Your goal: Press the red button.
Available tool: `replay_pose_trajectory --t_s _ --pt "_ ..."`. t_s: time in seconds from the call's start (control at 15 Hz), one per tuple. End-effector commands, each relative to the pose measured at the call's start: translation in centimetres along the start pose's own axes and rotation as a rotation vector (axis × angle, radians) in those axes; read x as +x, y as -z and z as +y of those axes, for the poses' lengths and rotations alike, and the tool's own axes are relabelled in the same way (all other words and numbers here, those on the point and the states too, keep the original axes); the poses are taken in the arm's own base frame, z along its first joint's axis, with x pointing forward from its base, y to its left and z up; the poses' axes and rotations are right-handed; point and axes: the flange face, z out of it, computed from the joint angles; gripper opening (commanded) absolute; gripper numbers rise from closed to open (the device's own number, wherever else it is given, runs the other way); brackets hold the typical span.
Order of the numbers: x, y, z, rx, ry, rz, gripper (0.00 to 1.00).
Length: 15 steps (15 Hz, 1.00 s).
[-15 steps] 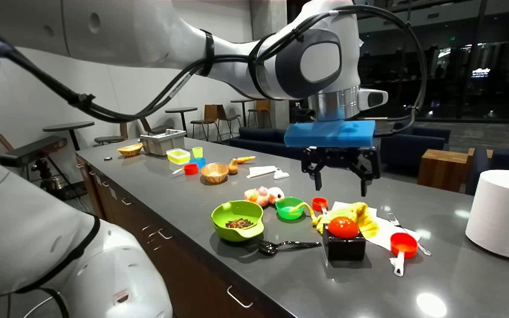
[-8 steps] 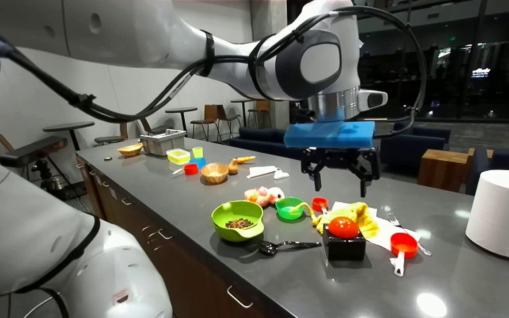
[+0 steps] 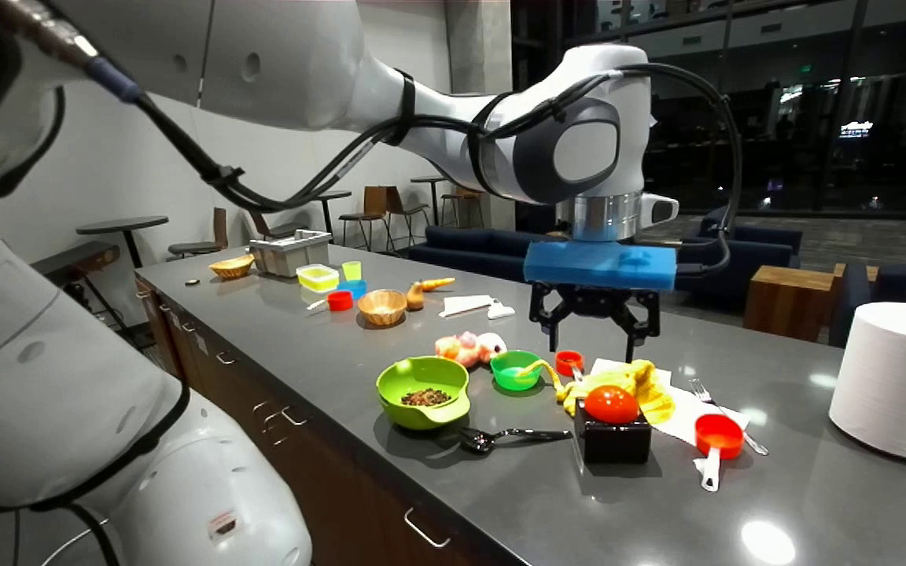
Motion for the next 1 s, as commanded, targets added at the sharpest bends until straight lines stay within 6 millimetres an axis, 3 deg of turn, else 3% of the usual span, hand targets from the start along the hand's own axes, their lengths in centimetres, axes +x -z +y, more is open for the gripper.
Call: replay_pose_trajectory --t_s 0.0,0.67,0.93 --pt "2.9 -1.1 1.6 0.051 0.059 0.003 1.00" --pt "11.5 -3.7 2.9 0.133 0.145 -0.013 1.00" --pt "13.5 -5.1 3.0 0.183 0.120 -0.034 1.00"
